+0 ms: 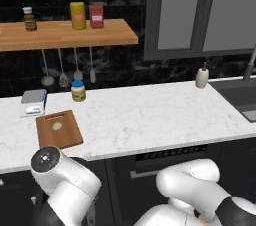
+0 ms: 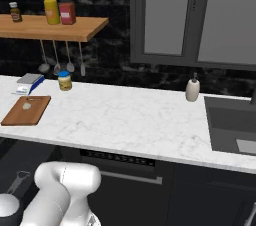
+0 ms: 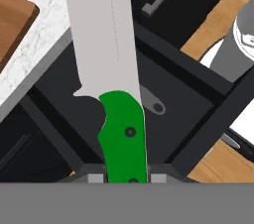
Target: Place the appropriate cutting tool for cutting the garlic skin on the cutting board.
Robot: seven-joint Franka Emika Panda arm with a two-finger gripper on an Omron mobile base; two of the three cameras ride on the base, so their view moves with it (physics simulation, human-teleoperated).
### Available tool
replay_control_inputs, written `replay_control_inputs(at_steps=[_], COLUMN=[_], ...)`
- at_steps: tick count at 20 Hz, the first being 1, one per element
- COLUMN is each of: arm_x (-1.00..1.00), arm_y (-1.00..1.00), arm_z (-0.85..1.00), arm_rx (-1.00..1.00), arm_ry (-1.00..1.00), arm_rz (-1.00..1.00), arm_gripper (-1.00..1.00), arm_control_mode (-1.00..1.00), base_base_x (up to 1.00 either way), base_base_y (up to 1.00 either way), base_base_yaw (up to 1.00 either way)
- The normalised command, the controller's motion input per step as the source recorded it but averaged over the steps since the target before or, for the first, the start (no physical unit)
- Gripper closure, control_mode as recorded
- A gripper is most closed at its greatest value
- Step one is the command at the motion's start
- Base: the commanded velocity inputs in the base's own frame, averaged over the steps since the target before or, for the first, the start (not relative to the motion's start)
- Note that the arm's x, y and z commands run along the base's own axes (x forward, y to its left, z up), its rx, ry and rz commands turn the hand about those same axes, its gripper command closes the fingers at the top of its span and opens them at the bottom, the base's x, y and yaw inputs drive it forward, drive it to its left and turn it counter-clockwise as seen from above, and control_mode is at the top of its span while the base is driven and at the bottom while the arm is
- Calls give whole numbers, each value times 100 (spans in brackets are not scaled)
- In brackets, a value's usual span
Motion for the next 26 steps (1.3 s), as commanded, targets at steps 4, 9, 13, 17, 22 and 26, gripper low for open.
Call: replay_control_inputs(at_steps=[4,9,13,17,22,26], arm_x=[80,89,75,62,66,49], arm_y=[9,13,25,16,15,19], arm_z=[100,79,6,-16,-33,-55], arm_rx=[-10,-6,-3,-1,0,0], arm_ry=[0,9,27,33,23,8], arm_rz=[-9,-6,-2,0,0,0], arm_gripper=[100,100,100,100,100,100], arm_control_mode=[-100,-100,-100,-100,-100,-100], base_base_x=[0,0,0,0,0,0], base_base_y=[0,0,0,0,0,0], base_base_yaw=[0,0,0,0,0,0])
